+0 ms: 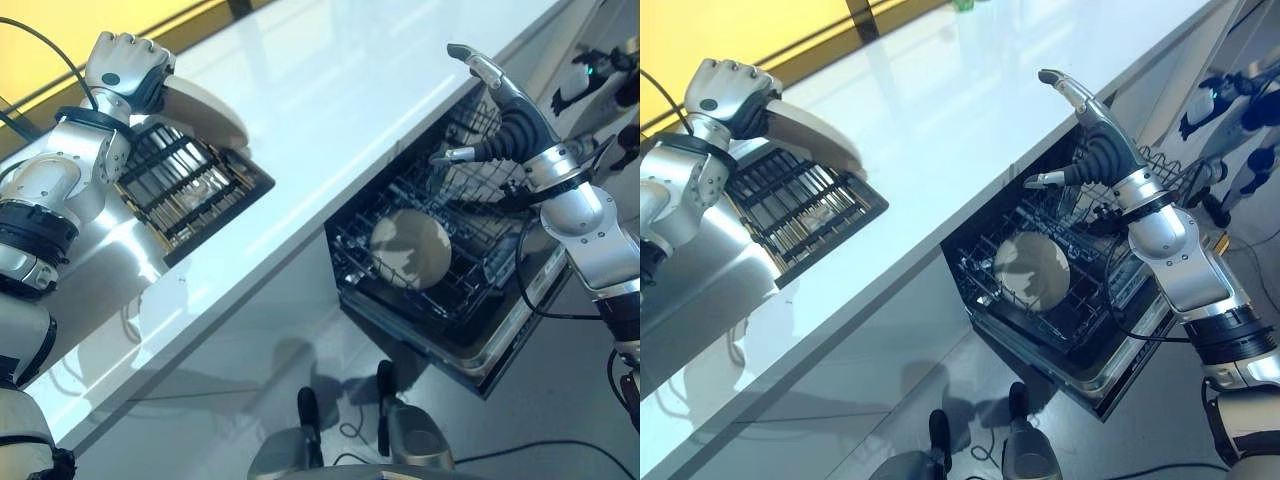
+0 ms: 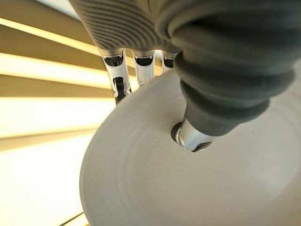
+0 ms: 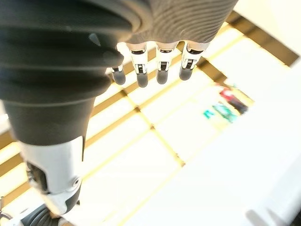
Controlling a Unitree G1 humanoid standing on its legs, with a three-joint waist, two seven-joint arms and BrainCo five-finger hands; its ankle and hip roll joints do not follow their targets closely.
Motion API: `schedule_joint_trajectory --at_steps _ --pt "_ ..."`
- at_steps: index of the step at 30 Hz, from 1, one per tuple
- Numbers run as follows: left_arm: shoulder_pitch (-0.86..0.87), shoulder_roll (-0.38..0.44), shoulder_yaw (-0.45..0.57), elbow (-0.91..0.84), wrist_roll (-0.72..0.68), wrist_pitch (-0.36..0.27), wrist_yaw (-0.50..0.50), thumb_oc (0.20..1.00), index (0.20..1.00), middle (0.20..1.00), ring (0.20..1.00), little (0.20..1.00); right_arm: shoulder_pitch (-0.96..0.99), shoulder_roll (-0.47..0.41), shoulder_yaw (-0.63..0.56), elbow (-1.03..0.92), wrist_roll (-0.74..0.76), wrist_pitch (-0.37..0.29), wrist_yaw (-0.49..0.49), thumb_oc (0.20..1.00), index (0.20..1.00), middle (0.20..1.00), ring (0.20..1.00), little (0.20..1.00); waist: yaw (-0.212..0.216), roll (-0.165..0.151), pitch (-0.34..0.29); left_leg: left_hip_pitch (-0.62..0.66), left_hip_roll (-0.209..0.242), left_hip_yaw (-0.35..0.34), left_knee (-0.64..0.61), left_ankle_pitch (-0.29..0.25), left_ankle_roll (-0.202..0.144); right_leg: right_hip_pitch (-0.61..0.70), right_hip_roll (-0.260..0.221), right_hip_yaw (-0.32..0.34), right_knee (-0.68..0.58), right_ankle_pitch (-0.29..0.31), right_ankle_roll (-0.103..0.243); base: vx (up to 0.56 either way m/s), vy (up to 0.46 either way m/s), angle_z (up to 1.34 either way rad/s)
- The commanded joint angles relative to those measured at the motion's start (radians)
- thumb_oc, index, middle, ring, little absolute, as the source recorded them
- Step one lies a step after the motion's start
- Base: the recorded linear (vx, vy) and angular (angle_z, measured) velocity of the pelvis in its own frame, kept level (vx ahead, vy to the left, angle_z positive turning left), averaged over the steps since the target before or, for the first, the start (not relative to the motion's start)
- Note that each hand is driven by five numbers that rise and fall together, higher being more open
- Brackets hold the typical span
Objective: Pick up plates and place into dishwasher.
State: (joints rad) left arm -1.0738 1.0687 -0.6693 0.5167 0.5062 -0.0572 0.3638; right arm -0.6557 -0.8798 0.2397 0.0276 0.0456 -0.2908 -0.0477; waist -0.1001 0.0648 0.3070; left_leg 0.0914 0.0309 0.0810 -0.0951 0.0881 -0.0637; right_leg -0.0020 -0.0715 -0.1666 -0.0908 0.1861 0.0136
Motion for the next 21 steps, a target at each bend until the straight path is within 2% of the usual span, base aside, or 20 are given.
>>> schedule_joint_trajectory --at_steps 1,4,9,15,21 --pt "0.053 0.004 0.082 -0.050 -0.072 -0.065 0.093 0.200 0.200 0.200 0.200 0.200 0.011 0.028 0.006 -0.068 -0.009 -0.063 0.014 1.000 1.000 1.000 1.000 1.000 0.043 -0.009 -0.125 -0.003 -0.074 0.014 0.024 -0.131 0.026 0.066 -0.022 -0.007 0.019 -0.162 0.101 0.07 -0.114 0.08" --pt "0.116 -0.038 0.150 -0.129 -0.086 -0.108 0.113 0.200 0.200 0.200 0.200 0.200 -0.007 0.060 0.045 -0.078 0.009 -0.054 0.045 1.000 1.000 1.000 1.000 1.000 0.068 -0.018 -0.158 0.017 -0.070 0.008 0.024 -0.136 0.026 0.092 -0.022 -0.019 0.014 -0.168 0.101 0.07 -0.097 0.10" --pt "0.195 -0.099 0.225 -0.240 -0.094 -0.134 0.109 0.200 0.200 0.200 0.200 0.200 -0.045 0.120 0.099 -0.095 0.020 -0.030 0.069 1.000 1.000 1.000 1.000 1.000 0.098 -0.030 -0.187 0.037 -0.066 -0.009 0.021 -0.144 0.026 0.121 -0.018 -0.033 0.010 -0.180 0.098 0.03 -0.078 0.09" --pt "0.226 -0.169 0.232 -0.324 -0.121 -0.157 0.083 0.200 0.200 0.200 0.200 0.200 -0.095 0.177 0.155 -0.103 0.028 0.045 0.076 1.000 1.000 1.000 1.000 1.000 0.122 -0.044 -0.206 0.050 -0.061 -0.027 0.021 -0.146 0.026 0.141 -0.014 -0.048 0.011 -0.188 0.094 0.01 -0.049 0.10" --pt "0.257 -0.255 0.234 -0.395 -0.184 -0.155 0.052 0.200 0.200 0.200 0.200 0.200 -0.132 0.233 0.205 -0.051 -0.005 0.095 0.036 1.000 1.000 1.000 1.000 1.000 0.143 -0.056 -0.215 0.057 -0.061 -0.041 0.024 -0.149 0.030 0.155 -0.010 -0.053 0.012 -0.194 0.089 0.02 -0.040 0.04"
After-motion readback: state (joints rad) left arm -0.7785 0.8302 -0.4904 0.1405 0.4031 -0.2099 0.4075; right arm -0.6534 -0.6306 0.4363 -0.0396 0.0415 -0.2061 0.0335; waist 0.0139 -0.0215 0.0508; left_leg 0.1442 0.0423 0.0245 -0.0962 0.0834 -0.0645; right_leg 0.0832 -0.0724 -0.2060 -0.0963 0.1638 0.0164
